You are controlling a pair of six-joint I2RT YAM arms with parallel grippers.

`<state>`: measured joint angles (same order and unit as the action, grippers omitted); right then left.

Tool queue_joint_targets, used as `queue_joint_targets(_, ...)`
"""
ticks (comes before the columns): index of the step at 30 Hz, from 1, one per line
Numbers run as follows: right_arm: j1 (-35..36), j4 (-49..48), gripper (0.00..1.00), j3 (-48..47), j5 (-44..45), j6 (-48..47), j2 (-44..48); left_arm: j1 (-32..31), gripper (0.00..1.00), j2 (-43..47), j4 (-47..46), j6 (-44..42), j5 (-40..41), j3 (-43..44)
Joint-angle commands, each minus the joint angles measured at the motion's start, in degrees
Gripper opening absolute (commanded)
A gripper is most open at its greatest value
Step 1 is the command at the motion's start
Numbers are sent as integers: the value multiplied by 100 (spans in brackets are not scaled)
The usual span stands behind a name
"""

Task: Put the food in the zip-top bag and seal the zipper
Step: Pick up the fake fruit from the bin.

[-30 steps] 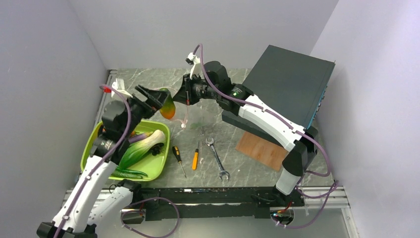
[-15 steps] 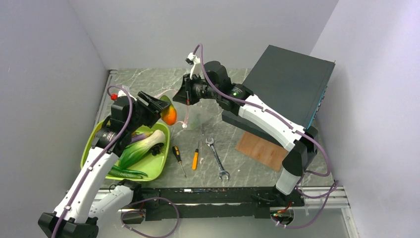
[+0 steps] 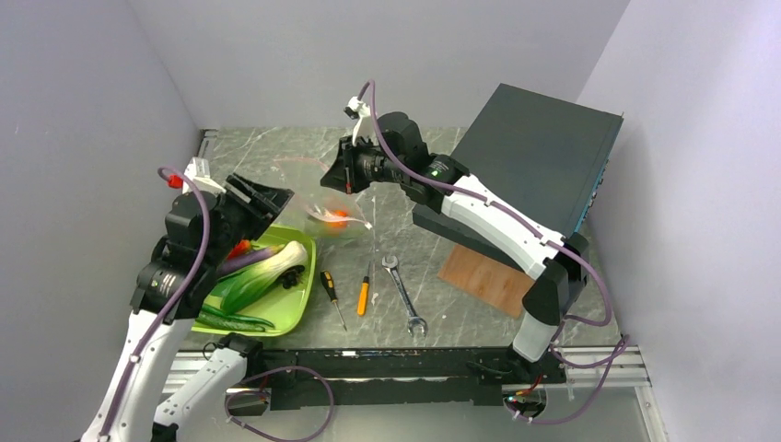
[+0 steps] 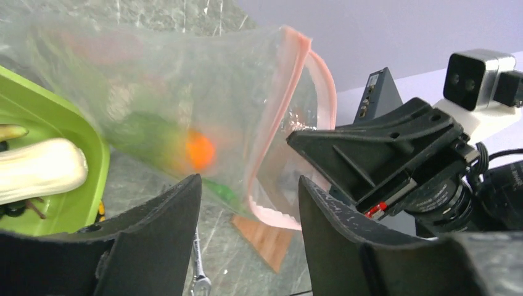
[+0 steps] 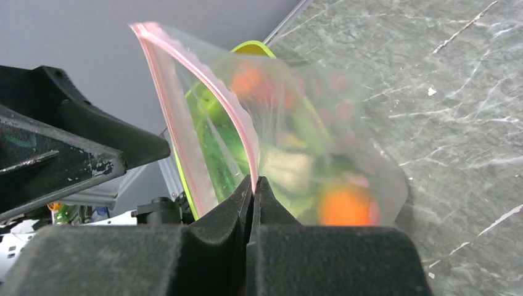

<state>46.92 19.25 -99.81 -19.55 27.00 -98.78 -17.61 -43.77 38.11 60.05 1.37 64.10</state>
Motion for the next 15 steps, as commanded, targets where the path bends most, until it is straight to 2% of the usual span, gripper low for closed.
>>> queue_joint_targets(1, -8, -250, 0, -328, 21, -32, -15, -6, 58, 232, 77, -438, 196, -264)
queue_joint_targets(3, -9, -300, 0, -325, -36, 12, -39, -6, 55, 259, -72, -480, 75, -440)
queue_joint_targets(7, -3, -246, 0, -347, -52, -8, -89, -6, 56, 153, -422, -613, -381, -612)
queue_joint_targets(10, -6, -108, 0, -380, 174, -157, -84, -5, 60, 149, -505, -1039, -536, -527)
queue_joint_targets(12, -5, 13, 0, -420, 470, -313, -51, -2, 64, 237, -399, -1575, -423, -439)
queue_joint_targets(15, -3, 126, 0, -449, 708, -490, 35, -6, 74, 298, 328, -2218, 297, -276)
